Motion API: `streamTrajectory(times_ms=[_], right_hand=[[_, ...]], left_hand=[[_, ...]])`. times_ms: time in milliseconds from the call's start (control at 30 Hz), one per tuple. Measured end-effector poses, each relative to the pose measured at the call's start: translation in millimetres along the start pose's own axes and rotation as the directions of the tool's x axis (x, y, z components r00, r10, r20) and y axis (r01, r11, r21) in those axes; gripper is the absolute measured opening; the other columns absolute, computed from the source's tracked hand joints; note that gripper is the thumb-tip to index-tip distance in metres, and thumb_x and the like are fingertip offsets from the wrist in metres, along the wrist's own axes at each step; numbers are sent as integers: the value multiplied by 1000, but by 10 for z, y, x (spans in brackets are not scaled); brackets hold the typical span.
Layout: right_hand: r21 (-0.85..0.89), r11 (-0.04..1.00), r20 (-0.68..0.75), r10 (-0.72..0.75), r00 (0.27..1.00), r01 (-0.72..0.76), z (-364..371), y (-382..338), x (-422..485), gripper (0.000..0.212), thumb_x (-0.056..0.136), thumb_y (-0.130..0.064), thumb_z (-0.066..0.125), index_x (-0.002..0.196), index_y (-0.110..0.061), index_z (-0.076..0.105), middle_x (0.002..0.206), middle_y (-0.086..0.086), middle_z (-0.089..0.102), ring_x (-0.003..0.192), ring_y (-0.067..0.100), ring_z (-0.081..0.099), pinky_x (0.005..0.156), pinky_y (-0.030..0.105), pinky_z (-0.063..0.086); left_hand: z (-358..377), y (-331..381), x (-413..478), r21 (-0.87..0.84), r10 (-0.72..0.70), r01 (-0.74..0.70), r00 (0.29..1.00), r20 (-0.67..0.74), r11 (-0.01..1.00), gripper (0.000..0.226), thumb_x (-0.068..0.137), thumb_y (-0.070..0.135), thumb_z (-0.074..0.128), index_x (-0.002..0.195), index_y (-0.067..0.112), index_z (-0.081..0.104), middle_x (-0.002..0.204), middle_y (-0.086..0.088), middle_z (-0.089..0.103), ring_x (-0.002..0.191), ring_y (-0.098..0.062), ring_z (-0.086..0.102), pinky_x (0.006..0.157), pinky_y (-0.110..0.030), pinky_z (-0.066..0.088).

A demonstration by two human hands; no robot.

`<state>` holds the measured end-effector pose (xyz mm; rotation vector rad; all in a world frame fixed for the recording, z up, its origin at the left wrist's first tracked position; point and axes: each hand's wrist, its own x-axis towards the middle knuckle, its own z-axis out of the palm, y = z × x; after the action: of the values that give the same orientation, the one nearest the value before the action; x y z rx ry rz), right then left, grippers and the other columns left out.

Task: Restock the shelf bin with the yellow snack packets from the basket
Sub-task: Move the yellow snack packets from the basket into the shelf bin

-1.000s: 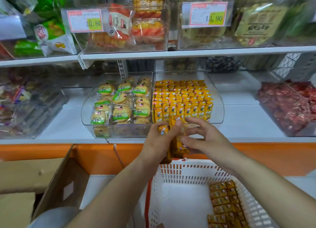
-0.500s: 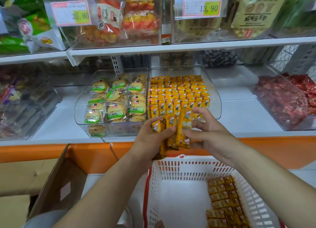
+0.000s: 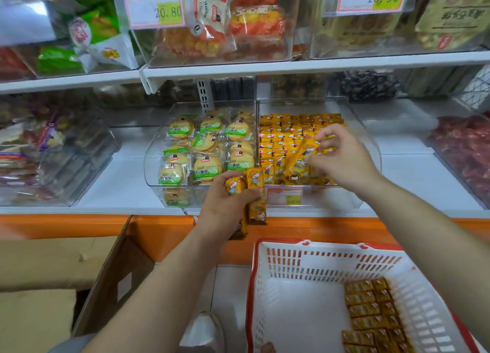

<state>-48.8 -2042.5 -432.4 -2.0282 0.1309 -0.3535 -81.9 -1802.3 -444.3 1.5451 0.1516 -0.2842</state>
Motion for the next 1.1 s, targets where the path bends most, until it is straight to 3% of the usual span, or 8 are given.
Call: streamTrajectory(times_ms=[133, 267, 400, 567, 700, 867, 967, 1100], right_hand=[[-204, 978, 83, -36, 996, 53, 314, 132, 265, 35, 72, -17, 87, 92, -26, 59, 77, -11, 62, 66, 9, 61, 52, 13, 39], [-318, 946, 160, -13, 987, 64, 586, 214, 361, 35, 72, -12, 86, 87, -29, 59, 75, -7, 61, 64, 1, 54, 48, 12, 32], [-363, 931, 155, 17, 988, 41, 712, 300, 376, 35, 73, -6, 84, 89, -24, 59, 72, -5, 59, 65, 13, 58, 49, 20, 37], [-426, 903, 141, 7, 990, 54, 575, 167, 242, 35, 80, -24, 80, 110, -25, 62, 94, -4, 63, 85, 19, 62, 70, 32, 52], [-121, 989, 174, -65, 983, 87, 213, -15, -172, 17, 88, -23, 68, 104, -29, 67, 88, -9, 68, 85, 14, 67, 77, 37, 55], [264, 954, 291, 62, 955, -143, -95, -70, -729, 27, 97, -20, 60, 113, -41, 66, 98, 0, 72, 79, 19, 73, 58, 28, 54], [320, 923, 347, 96, 933, -214, -166, -46, -781, 24, 96, -25, 63, 113, -41, 69, 93, -6, 73, 85, 17, 73, 63, 28, 55], [338, 917, 363, 82, 928, -213, -257, -19, -779, 27, 84, -29, 75, 110, -35, 73, 91, -4, 73, 91, 21, 71, 70, 32, 55]], left_hand=[[-73, -4, -6, 10, 16, -16, 1000, -27, 1000, 41, 90, 18, 76, 122, 34, 59, 83, 0, 79, 73, -20, 77, 72, -46, 63], [-86, -2, 7, 23, 13, -13, 1000, -15, 1000, 38, 93, 21, 73, 123, 36, 56, 83, -3, 79, 80, -28, 77, 83, -58, 59], [-30, -6, 17, 18, 15, -15, 1000, 22, 1000, 37, 94, 21, 72, 122, 36, 54, 93, -12, 79, 88, -34, 77, 88, -65, 56], [17, -20, 34, 29, 44, -45, 998, 33, 999, 40, 92, 25, 74, 124, 37, 53, 99, -7, 77, 79, -23, 78, 71, -42, 65], [99, -15, 7, 38, 47, -51, 995, 85, 998, 39, 92, 25, 75, 122, 37, 54, 107, -8, 76, 88, -25, 78, 84, -57, 61], [310, -71, -105, 65, 70, -88, 969, 238, 994, 43, 90, 22, 76, 125, 35, 55, 108, -4, 77, 93, -24, 77, 84, -44, 63], [461, -120, -185, 88, 90, -121, 950, 298, 989, 39, 90, 22, 76, 123, 33, 58, 100, 0, 79, 88, -21, 78, 73, -33, 63], [580, -104, -227, 103, 98, -136, 944, 314, 985, 44, 88, 24, 78, 127, 28, 59, 103, -3, 78, 88, -23, 78, 71, -34, 63]])
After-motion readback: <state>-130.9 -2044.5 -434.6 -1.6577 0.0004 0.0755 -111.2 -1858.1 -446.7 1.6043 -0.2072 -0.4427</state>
